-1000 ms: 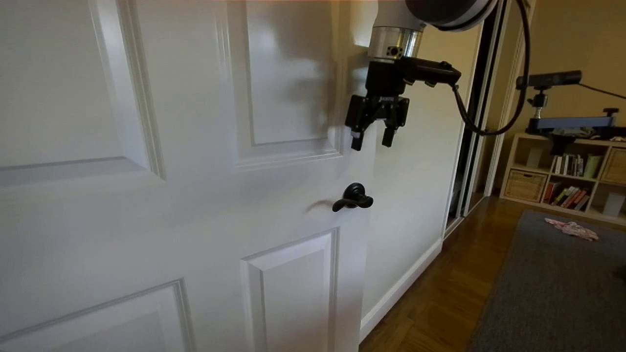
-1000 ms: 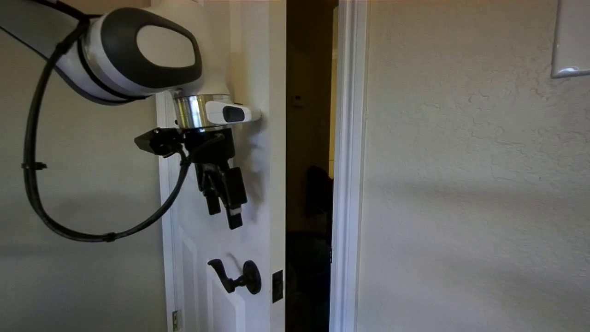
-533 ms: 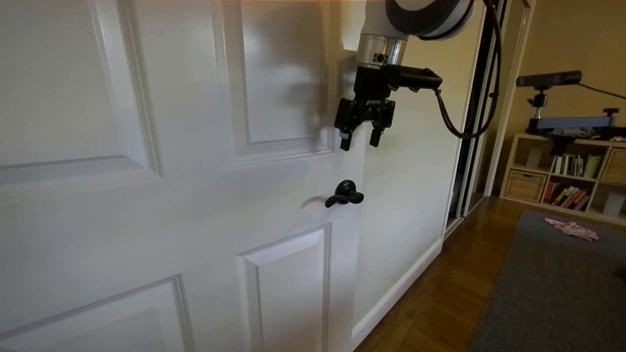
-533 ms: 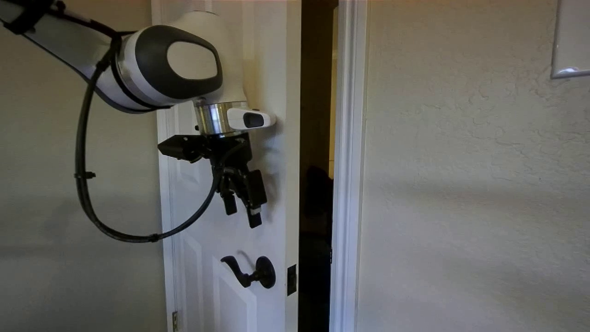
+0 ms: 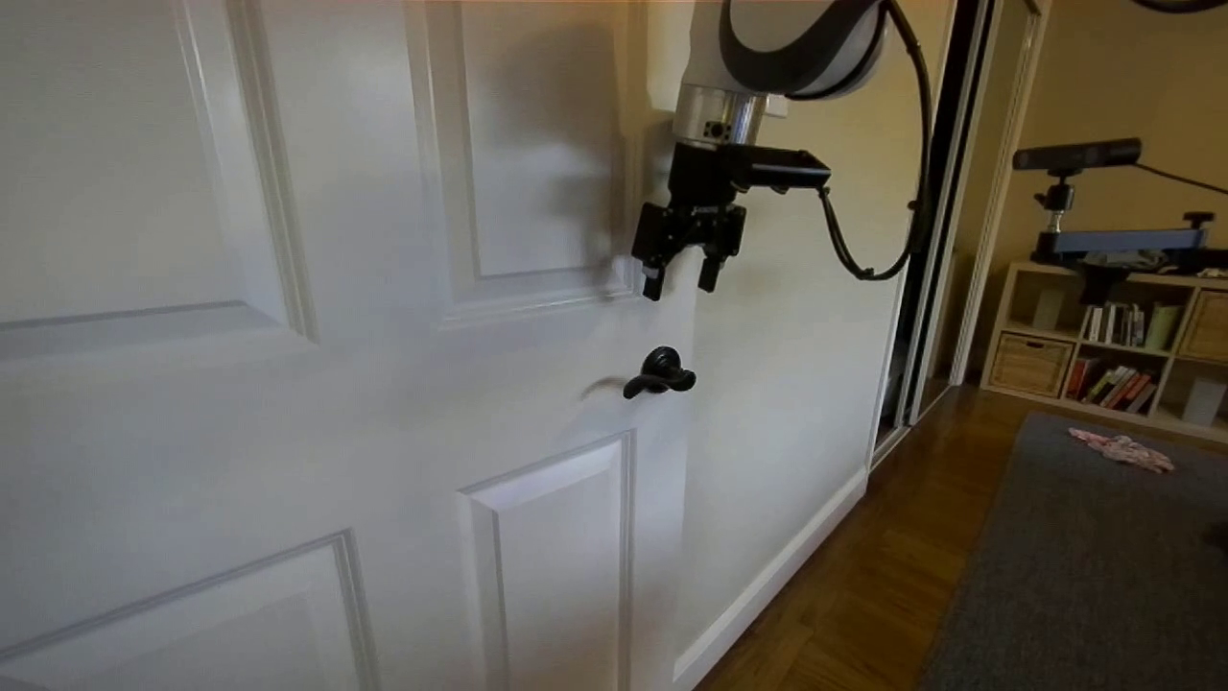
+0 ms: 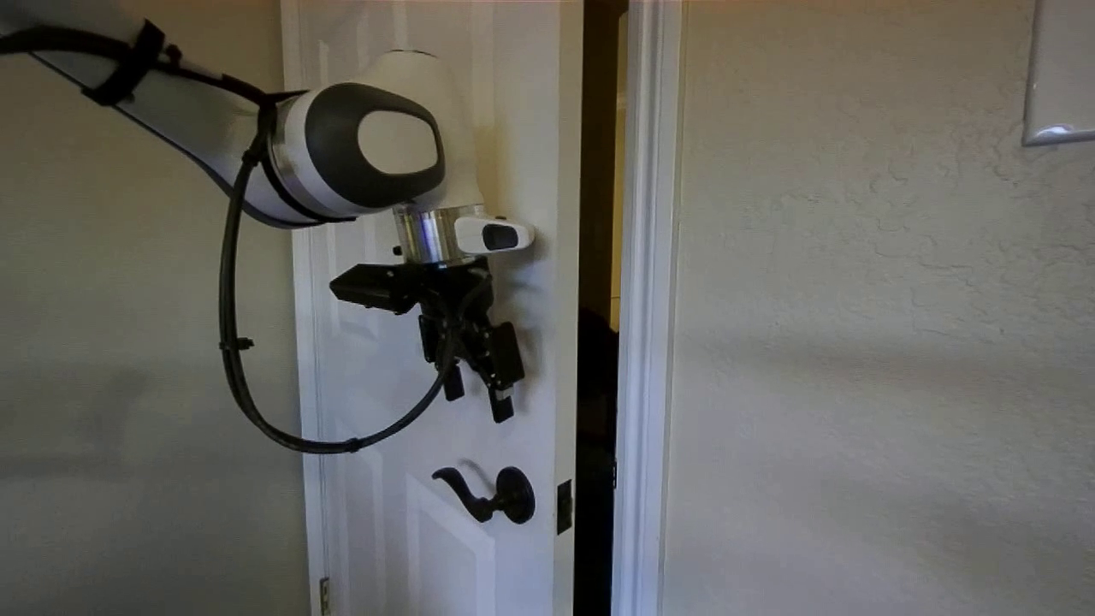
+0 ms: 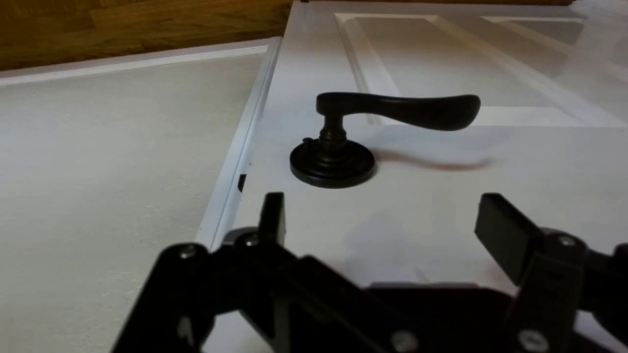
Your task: Close the door
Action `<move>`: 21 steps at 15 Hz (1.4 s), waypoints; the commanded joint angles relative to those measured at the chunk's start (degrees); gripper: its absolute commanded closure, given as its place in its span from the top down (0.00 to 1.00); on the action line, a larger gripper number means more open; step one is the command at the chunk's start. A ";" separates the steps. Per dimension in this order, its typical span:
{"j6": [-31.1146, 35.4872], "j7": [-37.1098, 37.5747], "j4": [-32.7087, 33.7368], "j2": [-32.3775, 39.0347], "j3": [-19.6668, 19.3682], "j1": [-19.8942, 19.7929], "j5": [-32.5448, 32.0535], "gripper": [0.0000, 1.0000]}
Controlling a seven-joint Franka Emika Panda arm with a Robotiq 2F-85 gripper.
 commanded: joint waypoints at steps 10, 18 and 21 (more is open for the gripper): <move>-4.68 -4.15 15.38 9.98 -0.46 -1.09 0.85 1.00; -5.21 -3.40 14.49 8.46 -0.89 -0.40 0.13 1.00; -5.01 -3.20 11.64 6.57 -0.76 -0.09 0.15 1.00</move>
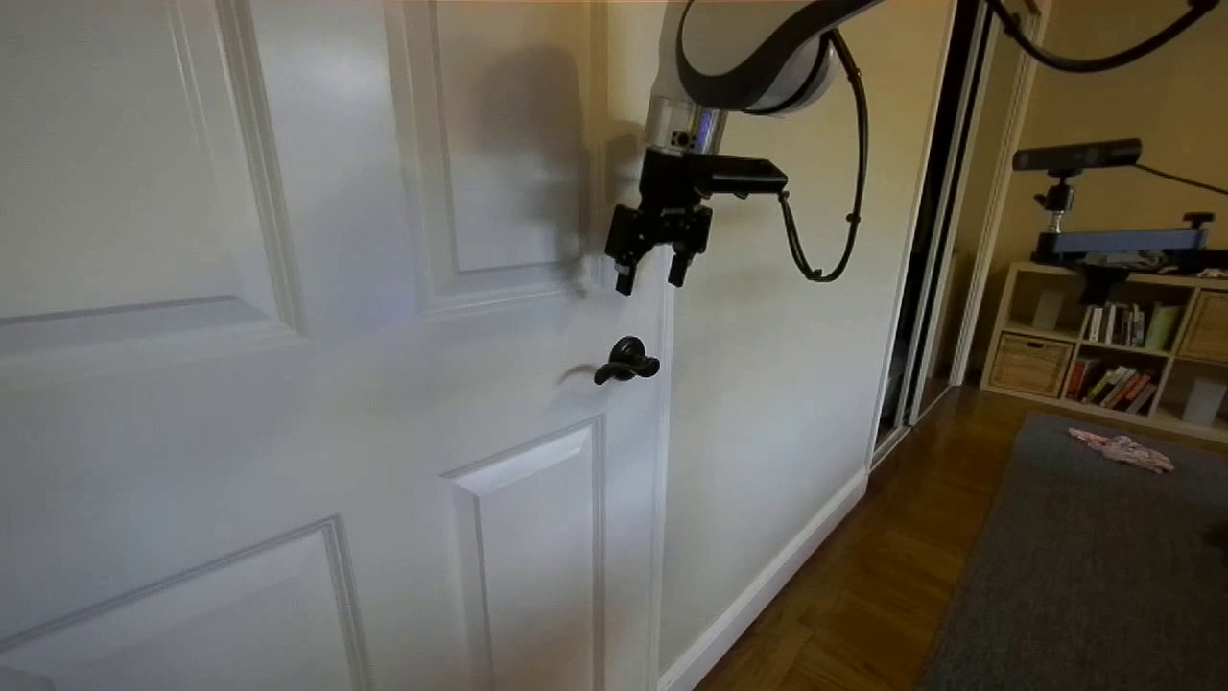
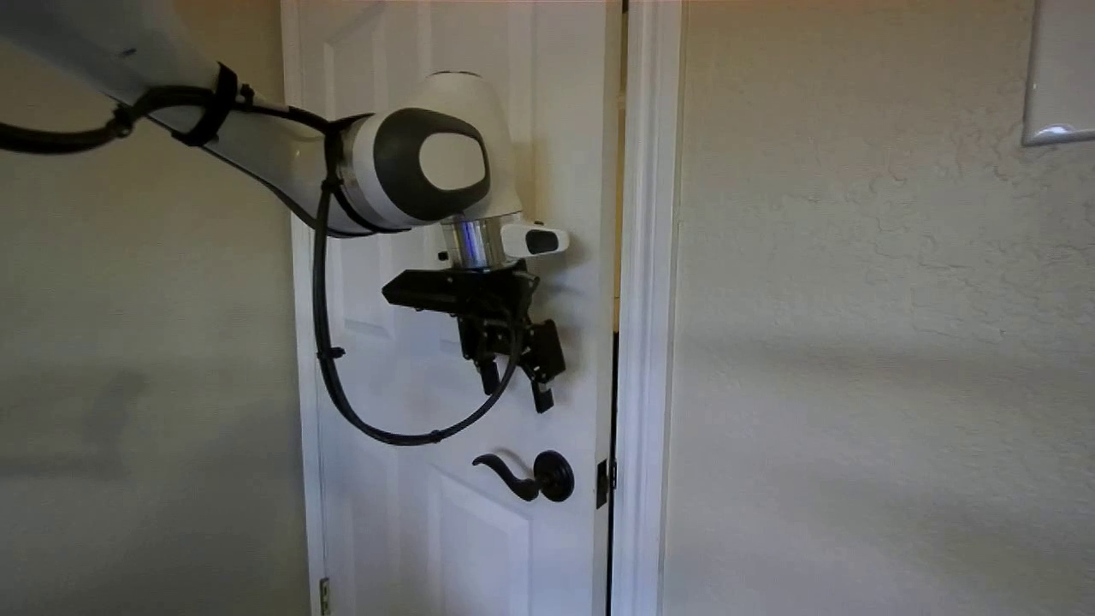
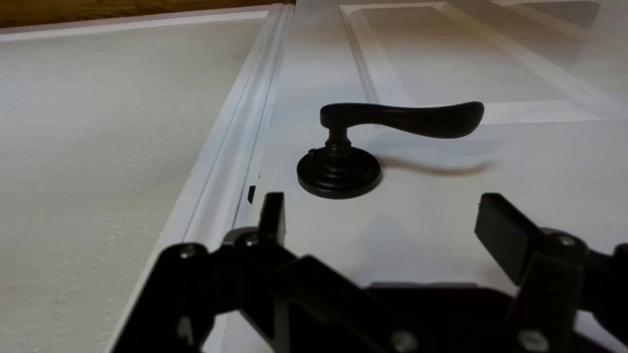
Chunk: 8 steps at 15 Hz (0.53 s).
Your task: Close the door
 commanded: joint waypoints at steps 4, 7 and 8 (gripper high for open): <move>-1.27 -0.43 -6.36 -5.30 -0.12 0.92 0.55 1.00; -4.33 -0.71 -9.03 -7.91 0.42 1.46 0.78 1.00; -5.89 -0.68 -9.58 -8.66 0.72 1.54 1.09 1.00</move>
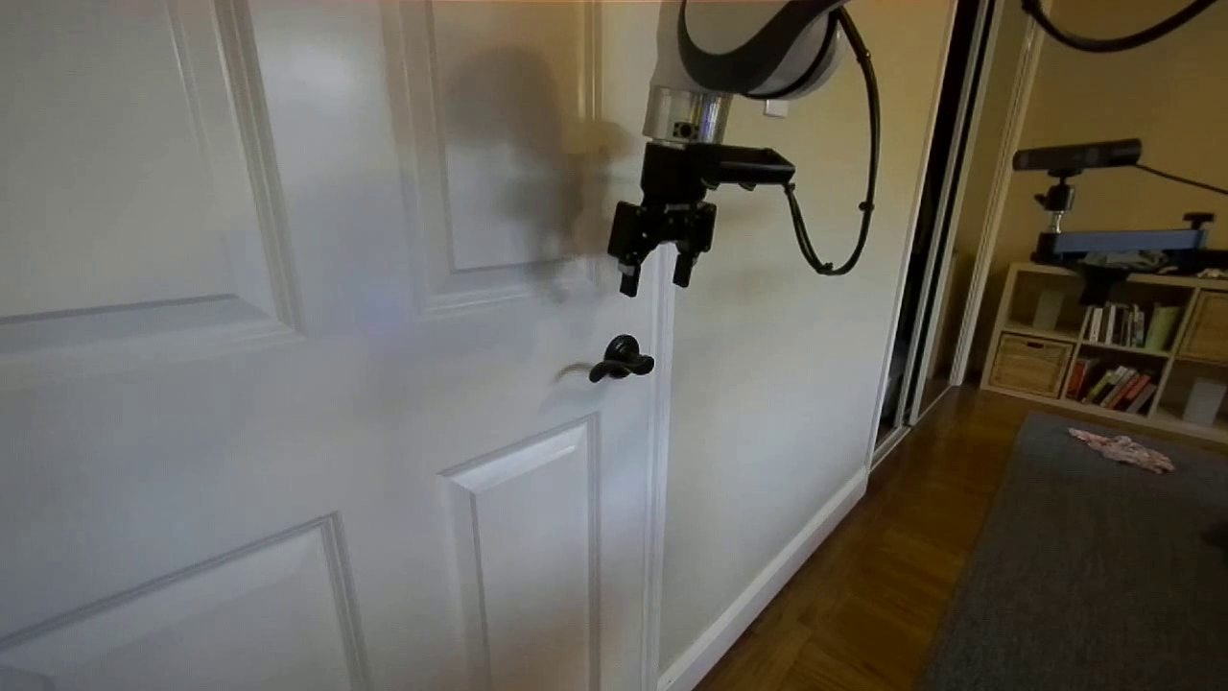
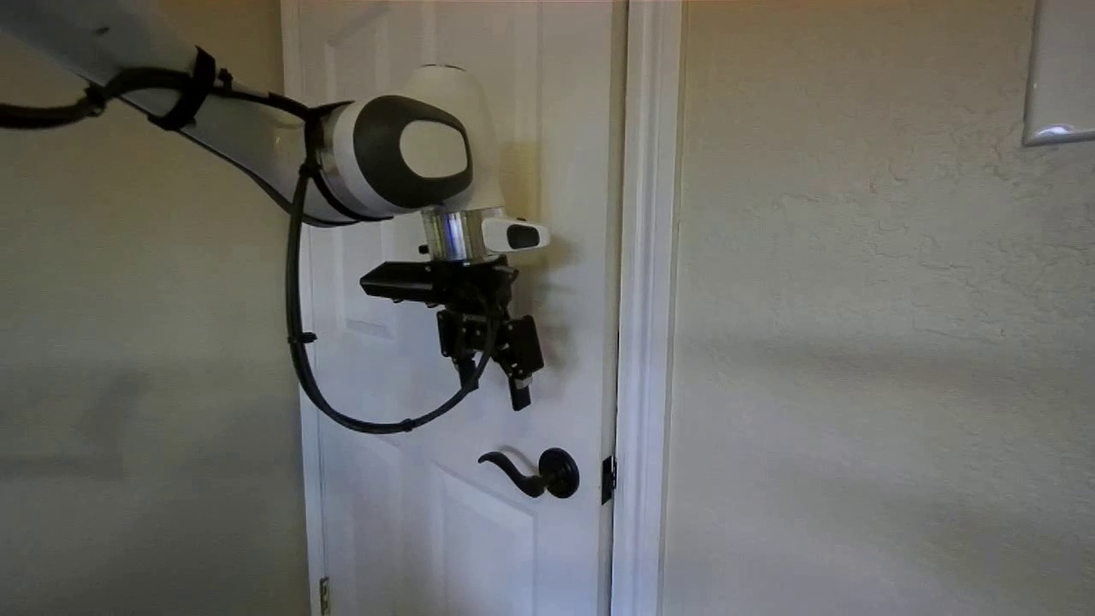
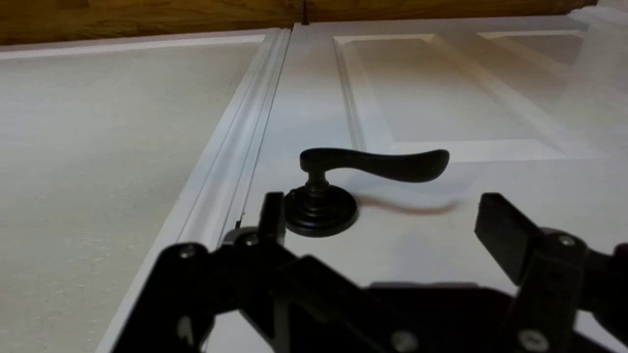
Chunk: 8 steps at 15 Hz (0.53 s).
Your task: Close the door
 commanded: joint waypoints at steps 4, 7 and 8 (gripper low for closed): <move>-8.68 0.01 -9.08 -8.27 1.14 0.79 2.62 1.00; -8.80 1.23 -12.34 -9.40 0.98 1.16 2.88 1.00; -8.52 1.82 -13.45 -9.62 0.88 1.28 2.98 1.00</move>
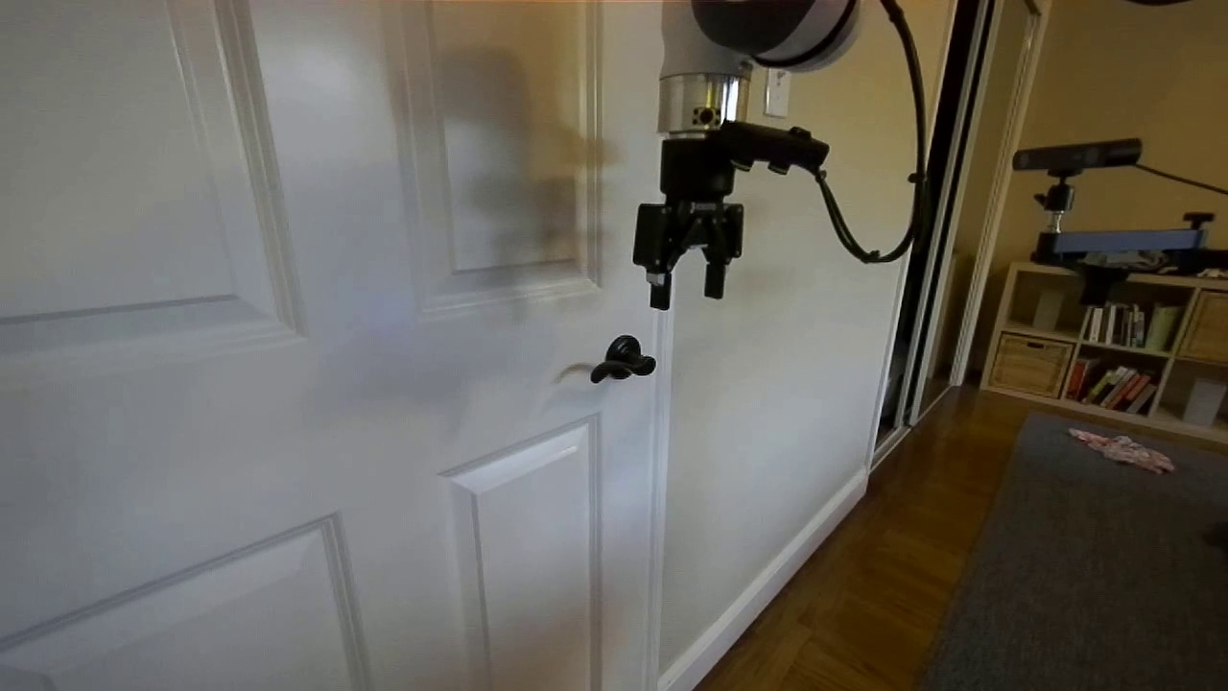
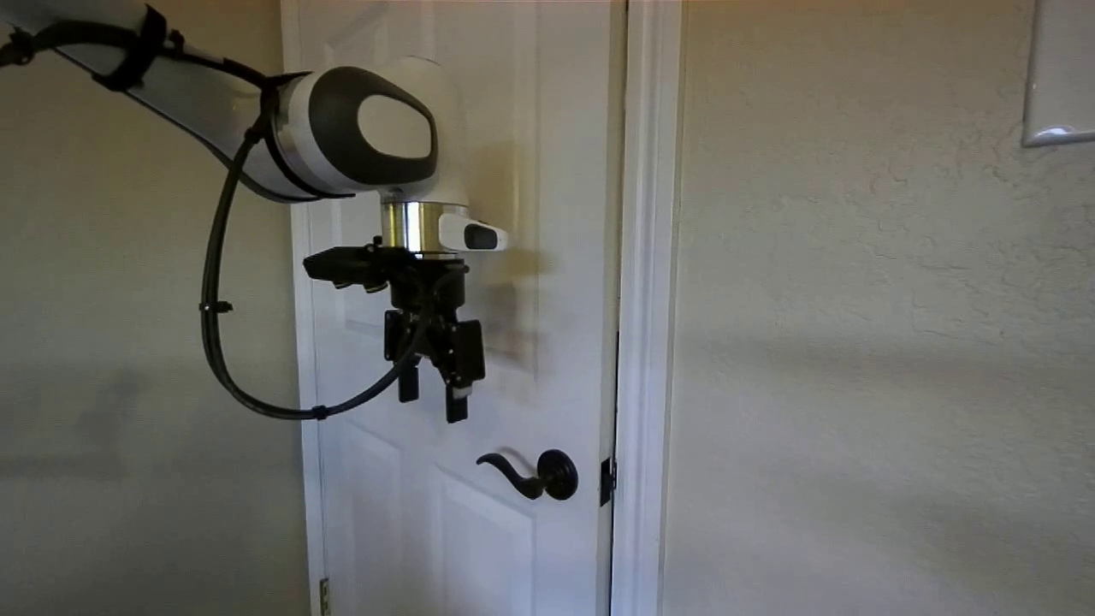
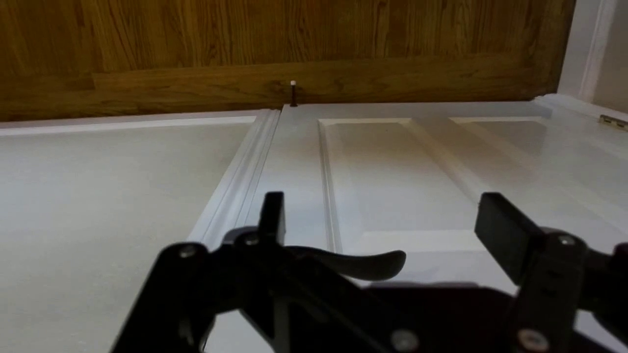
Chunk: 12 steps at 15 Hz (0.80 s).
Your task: Close the door
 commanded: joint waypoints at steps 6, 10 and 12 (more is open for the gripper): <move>3.72 5.21 -14.16 -3.91 -0.47 0.18 3.72 1.00; 7.78 7.31 -16.54 -2.55 -1.09 0.48 4.39 1.00; 10.32 8.41 -16.70 -1.69 -1.50 0.61 4.15 1.00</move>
